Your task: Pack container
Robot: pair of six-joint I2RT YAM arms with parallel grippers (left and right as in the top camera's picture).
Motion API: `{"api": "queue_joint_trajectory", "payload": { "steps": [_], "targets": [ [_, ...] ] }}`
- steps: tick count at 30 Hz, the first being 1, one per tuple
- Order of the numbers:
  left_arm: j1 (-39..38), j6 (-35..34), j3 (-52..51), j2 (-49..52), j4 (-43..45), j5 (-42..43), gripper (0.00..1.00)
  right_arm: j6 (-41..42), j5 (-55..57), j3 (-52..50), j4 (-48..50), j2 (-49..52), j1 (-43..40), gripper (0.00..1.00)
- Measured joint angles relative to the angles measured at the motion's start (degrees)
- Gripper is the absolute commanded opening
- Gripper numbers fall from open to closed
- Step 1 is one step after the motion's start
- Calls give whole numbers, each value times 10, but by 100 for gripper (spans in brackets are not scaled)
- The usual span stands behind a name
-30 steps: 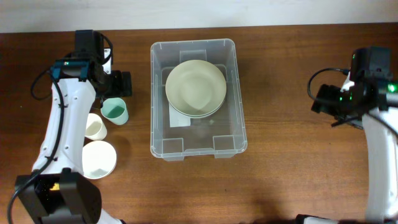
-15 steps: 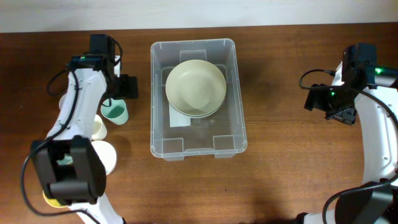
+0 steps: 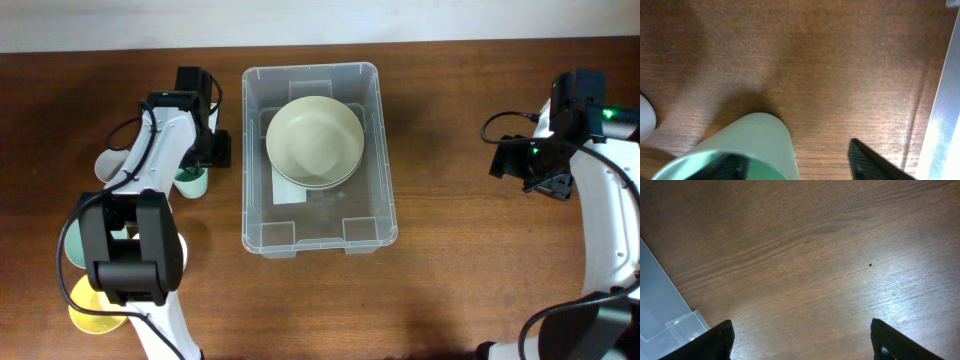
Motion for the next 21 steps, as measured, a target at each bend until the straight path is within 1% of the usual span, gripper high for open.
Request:
{"api": "queue_joint_trajectory", "payload": {
  "steps": [1,2,6,7,8,12,16,20,21],
  "targets": [
    [0,0,0,0,-5,0,50,0,0,0,0,0,0,82],
    [0,1,0,0,-9,0,47,0,0,0,0,0,0,82],
    [0,2,0,0,-30,0,46,0,0,0,0,0,0,82],
    [0,2,0,0,-38,0,44,-1,0,0,0,0,0,82],
    [0,2,0,0,-46,0,39,-1,0,0,0,0,0,82],
    [0,2,0,0,-78,0,31,-2,0,0,0,0,0,82],
    [0,3,0,0,-94,0,13,-4,0,0,-2,0,0,82],
    [0,3,0,0,-96,0,8,-4,0,0,-4,0,0,82],
    [0,2,0,0,-96,0,1,-5,0,0,-4,0,0,82]
  ]
}}
